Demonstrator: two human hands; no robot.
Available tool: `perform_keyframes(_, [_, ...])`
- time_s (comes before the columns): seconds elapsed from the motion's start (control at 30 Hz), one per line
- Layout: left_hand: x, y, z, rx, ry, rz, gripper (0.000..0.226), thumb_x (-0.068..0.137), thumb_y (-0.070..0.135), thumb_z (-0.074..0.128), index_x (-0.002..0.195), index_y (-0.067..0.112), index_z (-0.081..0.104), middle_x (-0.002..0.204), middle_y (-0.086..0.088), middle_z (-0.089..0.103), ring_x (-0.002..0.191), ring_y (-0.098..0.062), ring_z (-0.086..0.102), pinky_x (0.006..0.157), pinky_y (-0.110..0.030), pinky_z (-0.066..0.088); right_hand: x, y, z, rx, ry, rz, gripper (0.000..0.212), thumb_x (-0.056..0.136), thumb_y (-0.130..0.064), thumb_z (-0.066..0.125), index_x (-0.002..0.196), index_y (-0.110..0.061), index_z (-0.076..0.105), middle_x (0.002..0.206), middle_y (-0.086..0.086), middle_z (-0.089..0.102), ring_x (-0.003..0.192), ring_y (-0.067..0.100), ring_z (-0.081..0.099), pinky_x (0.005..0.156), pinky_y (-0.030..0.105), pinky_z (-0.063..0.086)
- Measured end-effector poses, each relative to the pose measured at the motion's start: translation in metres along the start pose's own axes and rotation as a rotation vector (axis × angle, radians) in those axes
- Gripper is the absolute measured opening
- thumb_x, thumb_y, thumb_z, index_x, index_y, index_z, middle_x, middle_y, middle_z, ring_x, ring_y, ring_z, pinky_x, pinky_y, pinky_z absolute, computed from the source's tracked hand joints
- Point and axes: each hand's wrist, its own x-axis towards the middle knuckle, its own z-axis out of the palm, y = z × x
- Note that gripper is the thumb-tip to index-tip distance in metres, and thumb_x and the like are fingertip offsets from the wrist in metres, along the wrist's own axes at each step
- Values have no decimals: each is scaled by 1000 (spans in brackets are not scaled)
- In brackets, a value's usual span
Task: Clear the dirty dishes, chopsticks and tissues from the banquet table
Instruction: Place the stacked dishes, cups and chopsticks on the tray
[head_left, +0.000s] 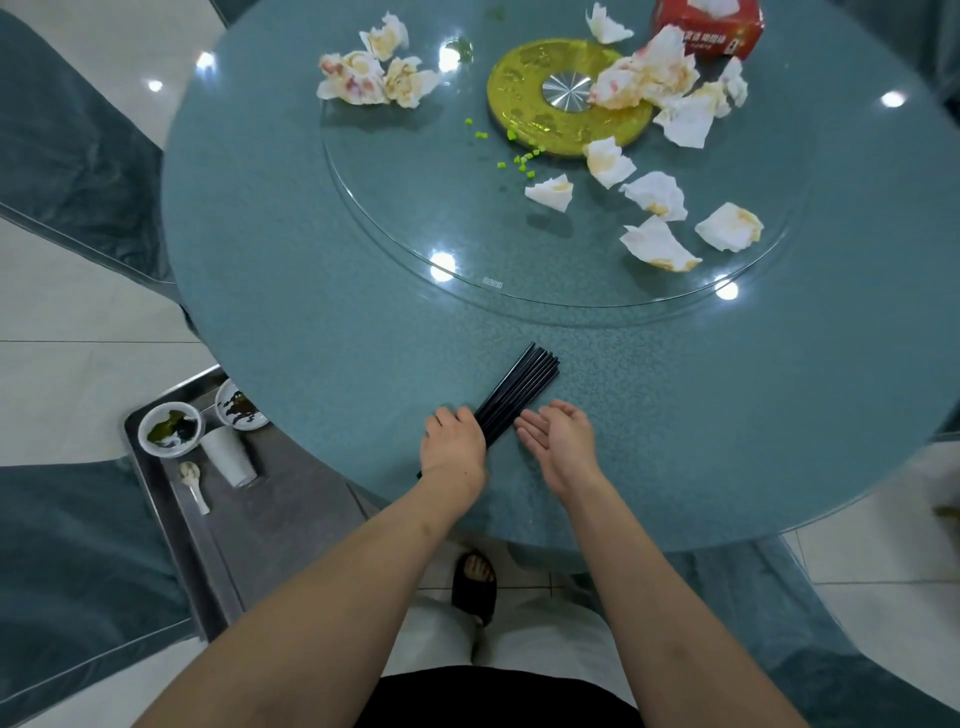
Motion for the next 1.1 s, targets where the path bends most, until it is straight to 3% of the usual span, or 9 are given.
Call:
perform_keyframes(0.2, [5, -6, -1, 77, 4, 8, 52, 88, 19, 73, 128, 9, 40, 134, -20, 50, 124, -35, 49, 99, -39, 47, 1, -1, 1, 37, -17, 22, 33, 106, -4, 45, 138, -3, 41, 127, 29, 59, 115, 35, 64, 107, 46, 51])
perform_keyframes(0.63, [4, -12, -6, 126, -15, 60, 55, 84, 15, 76, 125, 8, 40, 130, -20, 49, 121, -34, 51, 97, -38, 49, -1, 2, 6, 98, -11, 68, 35, 105, -2, 47, 140, -5, 42, 122, 24, 61, 112, 35, 66, 104, 44, 53])
perform_keyframes(0.8, [0, -15, -4, 124, 8, 94, 42, 91, 1, 62, 127, 7, 41, 133, -20, 48, 123, -33, 49, 98, -38, 49, 0, 5, 5, 111, -16, 78, 30, 105, -4, 48, 135, -5, 45, 125, 25, 60, 111, 37, 66, 103, 46, 54])
perform_keyframes(1.0, [-4, -18, -7, 147, -1, 126, 50, 88, -3, 64, 129, 9, 38, 128, -20, 49, 118, -34, 53, 93, -39, 51, 2, 7, 11, 124, -16, 76, 28, 104, -3, 48, 132, -5, 45, 121, 25, 59, 106, 33, 66, 105, 47, 52])
perform_keyframes(1.1, [-5, -18, -4, 167, 27, 124, 43, 91, -2, 60, 127, 8, 40, 128, -20, 51, 119, -34, 55, 95, -39, 50, 3, 8, 11, 133, -16, 79, 30, 104, -3, 48, 134, -5, 45, 123, 26, 59, 109, 34, 64, 106, 47, 51])
